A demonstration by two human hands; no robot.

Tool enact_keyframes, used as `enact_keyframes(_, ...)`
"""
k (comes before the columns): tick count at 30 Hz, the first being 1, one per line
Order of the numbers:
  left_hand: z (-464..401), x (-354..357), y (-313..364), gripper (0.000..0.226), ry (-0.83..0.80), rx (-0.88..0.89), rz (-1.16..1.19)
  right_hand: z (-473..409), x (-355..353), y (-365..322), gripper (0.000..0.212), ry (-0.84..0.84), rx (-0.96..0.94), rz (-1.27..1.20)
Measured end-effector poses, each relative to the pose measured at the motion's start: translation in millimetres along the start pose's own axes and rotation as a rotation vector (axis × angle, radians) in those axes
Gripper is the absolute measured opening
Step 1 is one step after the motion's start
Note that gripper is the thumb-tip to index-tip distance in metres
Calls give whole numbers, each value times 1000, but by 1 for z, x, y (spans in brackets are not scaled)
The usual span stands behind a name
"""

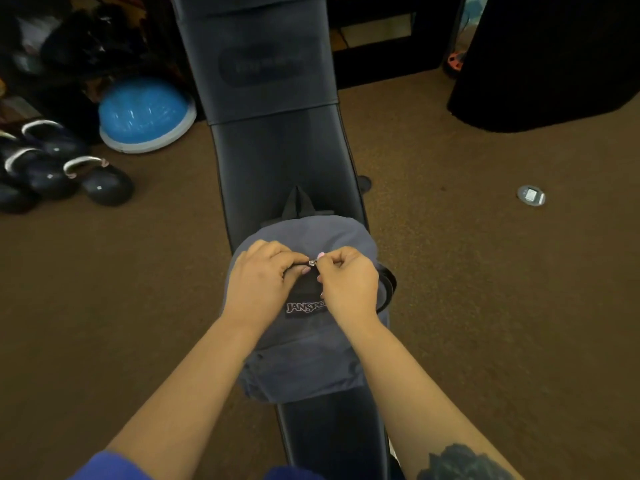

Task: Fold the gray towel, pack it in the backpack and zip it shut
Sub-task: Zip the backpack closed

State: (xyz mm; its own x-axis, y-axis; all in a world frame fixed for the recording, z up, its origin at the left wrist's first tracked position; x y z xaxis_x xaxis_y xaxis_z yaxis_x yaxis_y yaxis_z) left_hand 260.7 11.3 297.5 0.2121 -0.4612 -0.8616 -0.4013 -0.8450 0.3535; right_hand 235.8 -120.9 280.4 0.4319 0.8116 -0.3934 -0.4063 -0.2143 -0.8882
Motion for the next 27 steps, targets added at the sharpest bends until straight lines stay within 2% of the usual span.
enact_keyframes(7,1,-5,-11,15,26,-116,3,-22,-27,24,20,133,145,-124)
enact_keyframes(17,1,-4,-10,15,10,-121,-13,-38,-48,86,19,242,355,-244)
enact_keyframes(21,-4,-3,-6,14,-42,-102,-31,-42,-48,105,18,166,487,-365)
enact_keyframes(23,-10,1,4,23,-88,-69,-39,-44,-50,106,17,97,541,-440)
enact_keyframes(25,-20,11,29,30,-134,40,-46,-46,-53,106,17,43,576,-500)
enact_keyframes(27,-31,28,62,31,-258,172,-107,-48,-55,105,16,-3,587,-523)
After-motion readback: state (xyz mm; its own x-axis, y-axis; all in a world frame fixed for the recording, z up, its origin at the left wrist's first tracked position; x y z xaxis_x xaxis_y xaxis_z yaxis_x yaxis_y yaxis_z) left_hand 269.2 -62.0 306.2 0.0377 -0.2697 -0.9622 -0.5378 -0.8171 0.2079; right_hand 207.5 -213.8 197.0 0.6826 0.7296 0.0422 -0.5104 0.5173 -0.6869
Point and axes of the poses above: each hand's wrist, its own z-axis away from the middle knuckle, its own x-axis out of the palm, y = z × x, the point moved 4 cm from there along -z, towards the middle knuckle, and after that the axes turned 9 degrees about y, right-handed, at the moved point
